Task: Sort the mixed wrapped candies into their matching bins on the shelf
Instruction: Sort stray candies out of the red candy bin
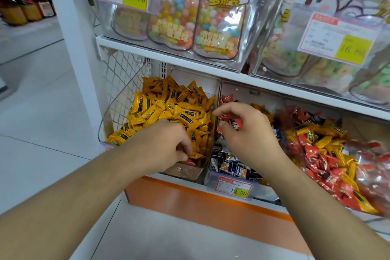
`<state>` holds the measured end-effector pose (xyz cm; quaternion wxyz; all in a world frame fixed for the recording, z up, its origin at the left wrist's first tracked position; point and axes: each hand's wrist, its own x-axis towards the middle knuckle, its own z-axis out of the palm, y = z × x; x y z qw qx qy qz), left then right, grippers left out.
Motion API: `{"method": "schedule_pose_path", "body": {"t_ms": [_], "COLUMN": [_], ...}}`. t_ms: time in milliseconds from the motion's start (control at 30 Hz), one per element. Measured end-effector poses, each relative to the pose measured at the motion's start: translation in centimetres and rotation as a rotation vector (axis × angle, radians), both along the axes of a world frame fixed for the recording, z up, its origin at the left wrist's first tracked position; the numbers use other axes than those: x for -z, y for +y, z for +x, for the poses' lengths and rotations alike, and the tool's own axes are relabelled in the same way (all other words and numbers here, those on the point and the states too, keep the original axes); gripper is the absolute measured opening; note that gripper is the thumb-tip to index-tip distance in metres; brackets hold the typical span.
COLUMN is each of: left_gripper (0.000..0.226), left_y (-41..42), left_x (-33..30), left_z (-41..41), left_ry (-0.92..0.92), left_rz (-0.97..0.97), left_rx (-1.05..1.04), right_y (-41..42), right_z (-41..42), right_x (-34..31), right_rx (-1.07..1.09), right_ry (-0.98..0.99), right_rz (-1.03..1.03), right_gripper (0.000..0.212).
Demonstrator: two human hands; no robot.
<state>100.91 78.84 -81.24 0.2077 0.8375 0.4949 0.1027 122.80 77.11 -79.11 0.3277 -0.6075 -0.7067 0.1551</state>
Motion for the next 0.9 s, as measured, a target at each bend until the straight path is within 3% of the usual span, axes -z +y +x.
{"method": "schedule_pose_path", "body": {"t_ms": [300,433,567,733,900], "left_gripper": [0.001,0.011,0.011,0.012,0.016], "left_y": [0.9,0.8,-1.1,-2.3,-1.7], "left_x": [0.3,-1.4,-3.0,-3.3,-2.4], "left_z": [0.7,0.7,3.6,7.8,9.6], "left_ry": [0.031,-0.313,-0.610,-0.712,-0.527], "left_rz": [0.033,0.055,0.026,0.011,0.142], "left_rx": [0.007,-0.140,-0.160,-0.118,-0.104], "right_y": [-0.3,-1.1,-2.8,-5.1,-6.6], "right_z": [0.7,1.1,1.2,5.2,13.0], "right_x": [0.0,-0.6,-1.5,-2.0,-2.2], "right_rx": [-0.011,-0.105,-0.203,0.033,0.391], "right_ry": [-0.010,-0.005,0.109,0.099,-0.056], "right_rz": [0.013,0.003,-0.093,0.025,0.136], "right_gripper": [0.023,0.024,0.020,0.008,0.008]}}
